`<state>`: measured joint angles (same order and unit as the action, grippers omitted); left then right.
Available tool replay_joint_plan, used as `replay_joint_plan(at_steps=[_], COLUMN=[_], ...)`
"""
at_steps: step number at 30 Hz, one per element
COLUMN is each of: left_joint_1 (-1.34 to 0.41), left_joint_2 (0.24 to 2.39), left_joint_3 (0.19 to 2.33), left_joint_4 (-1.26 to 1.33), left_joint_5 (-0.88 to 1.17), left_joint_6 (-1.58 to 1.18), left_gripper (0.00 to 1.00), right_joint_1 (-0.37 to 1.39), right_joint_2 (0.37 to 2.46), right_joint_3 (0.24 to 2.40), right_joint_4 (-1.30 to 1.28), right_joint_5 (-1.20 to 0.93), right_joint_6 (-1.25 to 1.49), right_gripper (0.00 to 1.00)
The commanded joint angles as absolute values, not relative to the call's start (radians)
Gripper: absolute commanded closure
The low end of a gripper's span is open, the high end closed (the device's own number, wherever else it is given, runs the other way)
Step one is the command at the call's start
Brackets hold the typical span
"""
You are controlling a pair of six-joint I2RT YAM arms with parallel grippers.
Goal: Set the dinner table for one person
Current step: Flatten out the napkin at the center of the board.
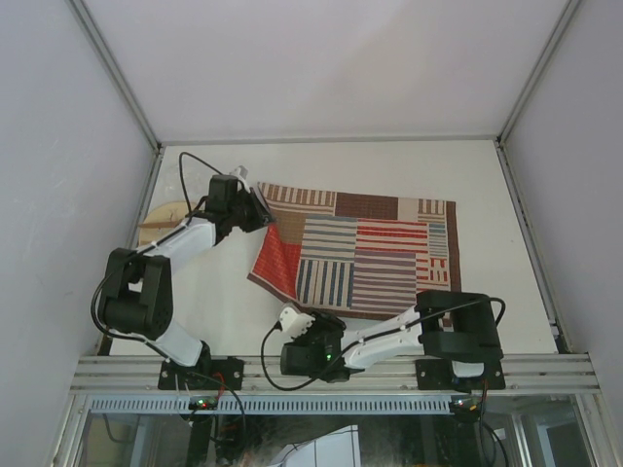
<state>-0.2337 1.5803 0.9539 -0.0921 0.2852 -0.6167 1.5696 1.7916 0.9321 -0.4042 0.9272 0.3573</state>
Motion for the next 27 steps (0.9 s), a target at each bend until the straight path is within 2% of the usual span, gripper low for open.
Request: replay_joint_plan(at_steps=[1,6,12,27], left_joint_1=[-0.241,-0.24,-0.24,-0.239], left_joint_2=[1.586,1.602,1.598,1.574], left_joint_3=[1.037,1.04,1.04,1.046], left_joint_4=[-0.093,-0.097,-0.097,-0.11], left_joint_5=[0.316,0.325,0.328,0.342], left_joint_6=[-0.586,-0.573,-0.567,-0.552], left_gripper=[0.91,0.92,0.92,0.92], right_joint_1=[1.603,1.649,1.684,1.656], right_joint_2=[1.798,1.782,1.725,1.902], right_joint_3=[0.969,0.99,0.886,0.885], right_joint_4=[-0.287,-0.217,0.037,0.153], right_joint_5=[1.023,0.991,0.895,0.841], right_joint_6=[0.356,0.334,0.285,0.27], right_gripper=[0.6,0.6,0.6,0.6])
